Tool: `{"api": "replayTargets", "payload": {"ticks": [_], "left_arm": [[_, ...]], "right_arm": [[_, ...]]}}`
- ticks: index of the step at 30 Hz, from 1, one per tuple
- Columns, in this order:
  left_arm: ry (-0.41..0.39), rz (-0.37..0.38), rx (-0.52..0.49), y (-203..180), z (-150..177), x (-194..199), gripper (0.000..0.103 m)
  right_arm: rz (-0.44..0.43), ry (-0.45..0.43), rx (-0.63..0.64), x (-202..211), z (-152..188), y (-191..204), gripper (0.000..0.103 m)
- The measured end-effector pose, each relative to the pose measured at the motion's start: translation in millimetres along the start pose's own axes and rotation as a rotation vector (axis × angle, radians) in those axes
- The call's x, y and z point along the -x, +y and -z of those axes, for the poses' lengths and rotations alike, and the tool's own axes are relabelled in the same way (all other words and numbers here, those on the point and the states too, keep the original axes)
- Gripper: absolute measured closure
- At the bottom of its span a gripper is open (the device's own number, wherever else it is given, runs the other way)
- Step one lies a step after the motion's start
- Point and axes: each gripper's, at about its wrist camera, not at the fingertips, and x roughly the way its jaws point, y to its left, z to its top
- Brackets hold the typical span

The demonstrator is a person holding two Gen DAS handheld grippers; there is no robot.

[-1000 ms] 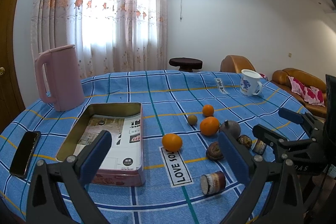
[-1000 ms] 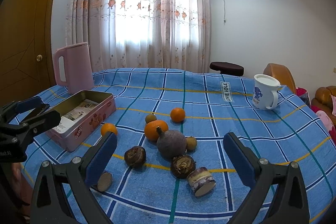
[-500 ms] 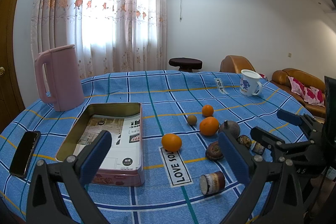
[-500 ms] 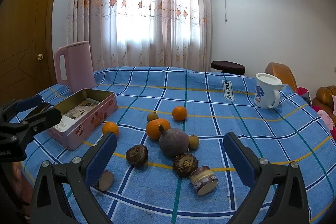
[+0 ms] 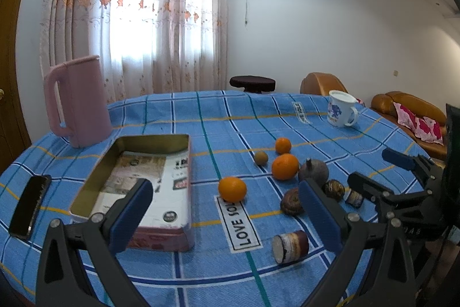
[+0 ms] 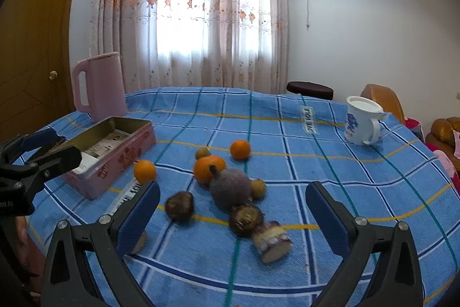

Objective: Organize fruits
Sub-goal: 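Reach the left tool to the small striped can and close on it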

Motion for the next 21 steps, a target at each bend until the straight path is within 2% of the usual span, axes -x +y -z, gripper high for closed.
{"api": "replayTargets", "payload": {"ticks": [6, 10, 12, 15, 19, 21], "left_arm": [[0.077, 0.070, -0.043, -24.2, 23.3, -20.5, 0.000], [0.117, 0.113, -0.056, -34.0, 32.0, -30.6, 0.002], [0.141, 0.130, -0.056, -36.6, 36.1, -35.8, 0.006], [0.176, 0.175, -0.037, -37.1, 40.2, -42.2, 0.013], [0.212, 0.215, -0.030, -39.9, 46.8, -50.1, 0.019], [0.231, 0.228, -0.026, -40.3, 49.6, -53.8, 0.024]], "right_arm": [[0.030, 0.054, -0.052, -9.1, 19.8, -31.2, 0.001], [0.031, 0.074, -0.049, -14.3, 23.7, -35.1, 0.001], [0.037, 0.087, -0.034, -17.5, 25.7, -33.5, 0.003], [0.042, 0.107, -0.019, -20.5, 26.9, -32.1, 0.010], [0.026, 0.169, -0.028, -29.3, 29.2, -36.5, 0.037], [0.017, 0.190, -0.030, -33.1, 28.8, -37.2, 0.039]]}}
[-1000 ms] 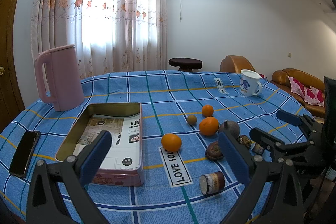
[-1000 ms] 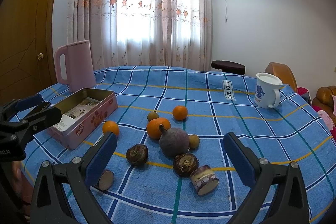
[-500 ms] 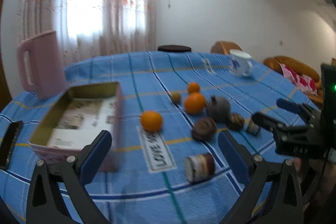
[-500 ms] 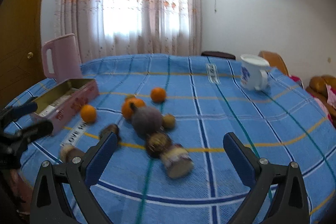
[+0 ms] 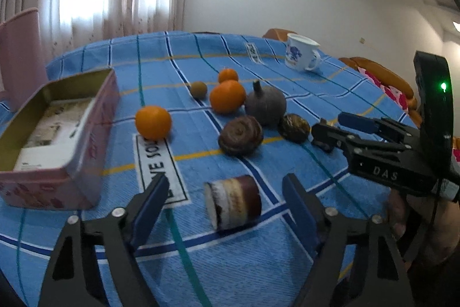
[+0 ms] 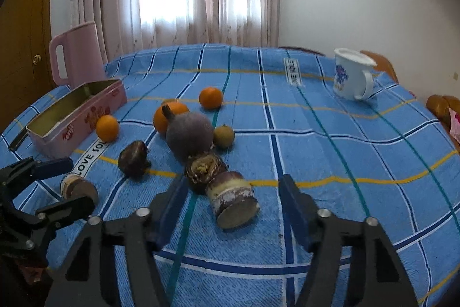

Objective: Organize fruits
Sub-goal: 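Reach the left tool to the small striped can and close on it, then carry the can with the left tool over the tin box and release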

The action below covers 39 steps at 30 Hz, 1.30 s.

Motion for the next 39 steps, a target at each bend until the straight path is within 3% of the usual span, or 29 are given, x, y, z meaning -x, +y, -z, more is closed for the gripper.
{"api": "replayTargets", "payload": {"ticks": [2, 4, 6, 8, 14, 27, 39], "left_arm": [[0.017, 0.015, 0.008, 1.9, 1.1, -3.4, 0.033], [0.030, 0.030, 0.020, 4.2, 2.6, -6.3, 0.041], [0.028, 0.038, 0.021, 5.2, 3.2, -6.3, 0.047], [0.029, 0.055, 0.020, 5.6, 4.2, -5.9, 0.062], [0.023, 0.074, 0.021, 5.9, 4.1, -2.3, 0.063], [-0.084, -0.022, -0.015, 14.1, -10.7, 20.4, 0.062], [-0.136, -0.075, -0.016, 24.3, -19.7, 33.4, 0.063]], "right_arm": [[-0.003, 0.020, 0.013, -3.1, 0.1, 1.8, 0.044], [-0.008, 0.053, 0.031, -9.2, 1.0, 4.1, 0.062], [-0.005, 0.061, 0.034, -10.0, 1.8, 4.1, 0.062], [-0.020, 0.058, 0.027, -9.0, 2.2, 1.9, 0.063], [-0.034, -0.005, -0.001, 2.3, 0.5, -1.5, 0.063], [-0.121, -0.088, 0.030, 16.4, -12.7, 15.9, 0.063], [-0.176, -0.142, 0.058, 19.5, -23.4, 33.6, 0.063]]}}
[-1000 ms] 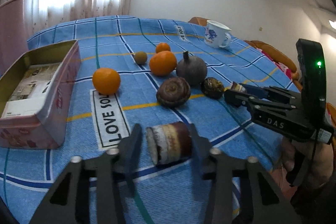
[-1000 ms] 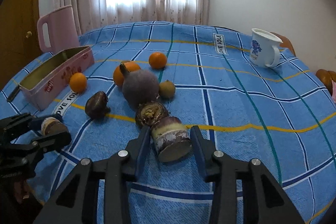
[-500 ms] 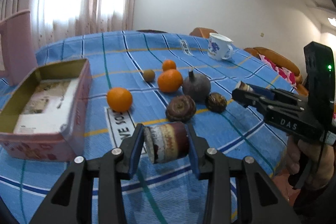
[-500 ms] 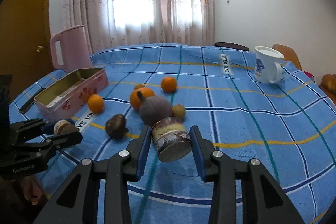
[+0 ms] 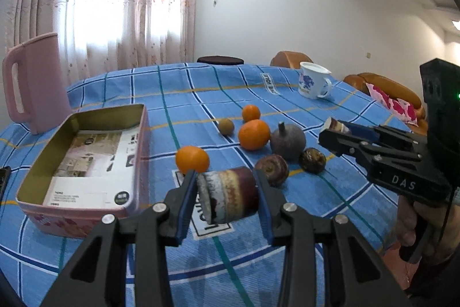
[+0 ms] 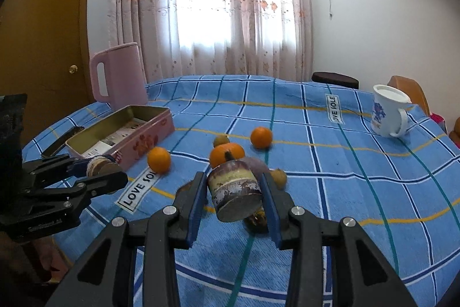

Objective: Organize fruits
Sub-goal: 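Carry the can with the left tool over the tin box and release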

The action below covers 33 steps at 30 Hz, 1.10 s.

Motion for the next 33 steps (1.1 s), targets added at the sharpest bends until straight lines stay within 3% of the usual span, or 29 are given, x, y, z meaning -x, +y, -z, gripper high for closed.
{"api": "replayTargets", "payload": {"ticks": [10, 22, 33], "left_arm": [[-0.026, -0.045, 0.005, 15.2, -10.3, 2.8, 0.062], [-0.053, -0.142, 0.043, 63.1, -29.9, 10.2, 0.063], [-0.029, -0.221, 0.071, 107.5, -35.4, 5.2, 0.063]], "right_arm": [[-0.059, -0.020, 0.042, -5.7, -18.8, 16.9, 0.063], [-0.160, -0.037, 0.139, -28.1, -60.1, 57.5, 0.063], [-0.254, -0.026, 0.178, -60.9, -89.2, 94.0, 0.063]]}}
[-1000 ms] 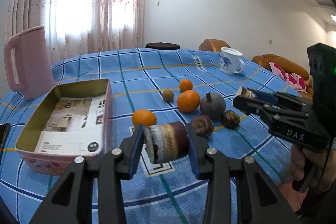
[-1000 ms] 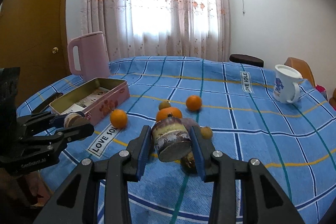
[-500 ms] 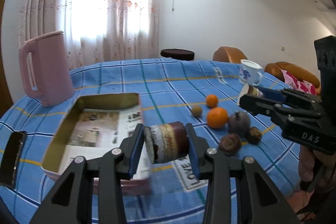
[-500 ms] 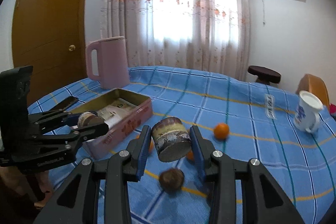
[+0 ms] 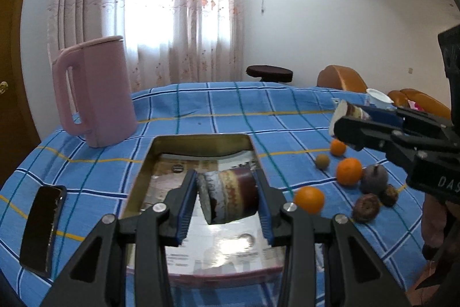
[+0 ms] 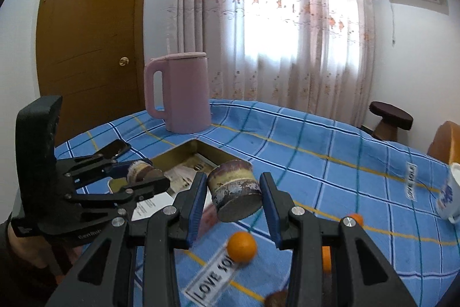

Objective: Organize fruits
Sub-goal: 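Carry the can with the left tool over the tin box and release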

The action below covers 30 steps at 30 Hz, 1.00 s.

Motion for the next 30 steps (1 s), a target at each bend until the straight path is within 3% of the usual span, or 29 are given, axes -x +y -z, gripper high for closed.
{"api": "replayTargets", "payload": {"ticks": [7, 16, 30], "left_arm": [[0.032, -0.030, 0.015, 16.9, -1.2, -14.7, 0.062], [0.057, -0.064, 0.029, 36.9, 0.6, -25.2, 0.063], [0.079, -0.100, 0.021, 44.2, 3.5, -34.5, 0.063]], "right_arm": [[-0.046, 0.018, 0.019, -31.4, -13.3, 19.1, 0.063], [-0.076, 0.075, 0.045, -70.4, -4.4, 38.7, 0.063], [-0.082, 0.143, 0.070, -96.2, 3.6, 45.7, 0.063]]}}
